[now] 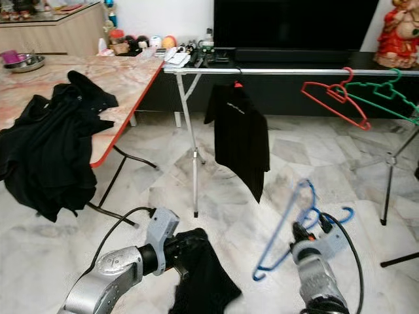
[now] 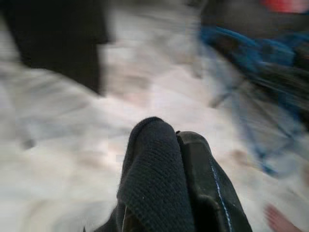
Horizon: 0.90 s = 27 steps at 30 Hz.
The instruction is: Hang hanger
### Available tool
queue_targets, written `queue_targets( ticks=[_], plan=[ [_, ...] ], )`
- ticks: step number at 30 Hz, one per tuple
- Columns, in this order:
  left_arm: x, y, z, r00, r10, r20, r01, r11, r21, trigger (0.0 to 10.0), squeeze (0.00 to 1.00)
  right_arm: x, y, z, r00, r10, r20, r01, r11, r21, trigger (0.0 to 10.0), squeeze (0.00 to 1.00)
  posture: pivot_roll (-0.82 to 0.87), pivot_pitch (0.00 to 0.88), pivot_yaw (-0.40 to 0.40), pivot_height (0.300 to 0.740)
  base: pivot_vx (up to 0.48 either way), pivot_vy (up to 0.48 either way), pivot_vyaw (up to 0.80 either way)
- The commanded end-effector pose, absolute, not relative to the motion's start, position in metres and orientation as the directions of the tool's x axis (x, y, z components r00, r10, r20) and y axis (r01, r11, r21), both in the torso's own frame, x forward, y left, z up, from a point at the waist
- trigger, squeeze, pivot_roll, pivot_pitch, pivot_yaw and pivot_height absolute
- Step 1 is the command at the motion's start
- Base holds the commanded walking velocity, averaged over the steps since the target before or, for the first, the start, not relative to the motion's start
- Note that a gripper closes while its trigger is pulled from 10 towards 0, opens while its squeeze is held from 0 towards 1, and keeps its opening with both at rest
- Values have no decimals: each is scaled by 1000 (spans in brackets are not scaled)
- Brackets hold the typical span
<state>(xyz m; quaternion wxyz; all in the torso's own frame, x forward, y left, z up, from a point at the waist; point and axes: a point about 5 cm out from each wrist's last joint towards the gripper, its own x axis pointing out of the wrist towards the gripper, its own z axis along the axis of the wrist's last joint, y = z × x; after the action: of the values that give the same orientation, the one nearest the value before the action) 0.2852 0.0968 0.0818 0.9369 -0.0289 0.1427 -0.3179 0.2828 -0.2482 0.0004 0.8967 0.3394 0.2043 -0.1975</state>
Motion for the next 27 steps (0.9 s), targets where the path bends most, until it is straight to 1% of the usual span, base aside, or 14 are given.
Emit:
queue_targets(
  ticks=[1, 2, 3, 6, 9, 12, 14, 15, 16, 21, 22, 23, 26, 27],
  plan=[
    [295, 108, 87, 828, -513, -224, 503, 858, -105, 10000, 0, 268, -243, -16, 796, -217, -565, 520, 724, 454, 10000, 0, 56, 51, 7, 740, 0, 0, 0],
    [302, 118, 88, 886, -421, -196, 408, 907, -106, 10000, 0, 256, -241, -26, 776, -211, -595, 487, 799, 352, 10000, 0, 46, 48, 11, 740, 0, 0, 0],
    [302, 118, 88, 886, -421, -196, 408, 907, -106, 10000, 0, 256, -241, -26, 776, -211, -595, 487, 799, 352, 10000, 0, 46, 48, 11, 740, 0, 0, 0],
    [307, 128, 95, 946, -303, -111, 287, 947, -142, 10000, 0, 236, -234, -43, 731, -192, -655, 417, 885, 207, 10000, 0, 41, 42, 17, 740, 0, 0, 0],
    [308, 130, 97, 961, -264, -79, 248, 954, -171, 10000, 0, 227, -232, -50, 713, -193, -674, 420, 888, 190, 10000, 0, 37, 38, 18, 740, 0, 0, 0],
    [308, 135, 100, 980, -193, -41, 183, 967, -178, 10000, 0, 205, -232, -63, 656, -208, -725, 439, 887, 143, 10000, 0, 34, 27, 24, 740, 0, 0, 0],
    [308, 137, 98, 982, -181, -50, 170, 972, -161, 10000, 0, 198, -233, -67, 641, -228, -733, 435, 894, 103, 10000, 0, 32, 23, 26, 740, 0, 0, 0],
    [307, 139, 96, 982, -179, -58, 169, 975, -145, 10000, 0, 190, -234, -70, 627, -258, -735, 403, 915, 23, 10000, 0, 27, 14, 34, 740, 0, 0, 0],
    [307, 140, 96, 983, -177, -58, 167, 976, -141, 10000, 0, 188, -234, -71, 624, -265, -735, 390, 921, 0, 10000, 0, 27, 14, 34, 740, 0, 0, 0],
    [305, 143, 92, 984, -165, -63, 155, 978, -139, 10000, 0, 172, -229, -80, 593, -236, -770, 365, 931, -4, 10000, 0, 19, 0, 46, 740, 0, 0, 0],
    [305, 143, 91, 984, -164, -65, 154, 978, -138, 10000, 0, 169, -226, -82, 590, -215, -778, 329, 944, -11, 10000, 0, 17, 0, 47, 740, 0, 0, 0],
    [304, 143, 90, 984, -164, -68, 153, 979, -135, 10000, 0, 164, -223, -85, 583, -185, -791, 249, 968, -43, 10000, 0, 15, 0, 49, 740, 0, 0, 0],
    [303, 141, 87, 983, -167, -78, 156, 979, -127, 10000, 0, 158, -220, -88, 565, -166, -808, 142, 984, -103, 10000, 0, 7, 0, 52, 740, 0, 0, 0],
    [303, 141, 87, 983, -167, -78, 156, 979, -127, 10000, 0, 158, -220, -88, 565, -166, -808, 142, 984, -103, 10000, 0, 7, 0, 52, 740, 0, 0, 0]
  ],
)
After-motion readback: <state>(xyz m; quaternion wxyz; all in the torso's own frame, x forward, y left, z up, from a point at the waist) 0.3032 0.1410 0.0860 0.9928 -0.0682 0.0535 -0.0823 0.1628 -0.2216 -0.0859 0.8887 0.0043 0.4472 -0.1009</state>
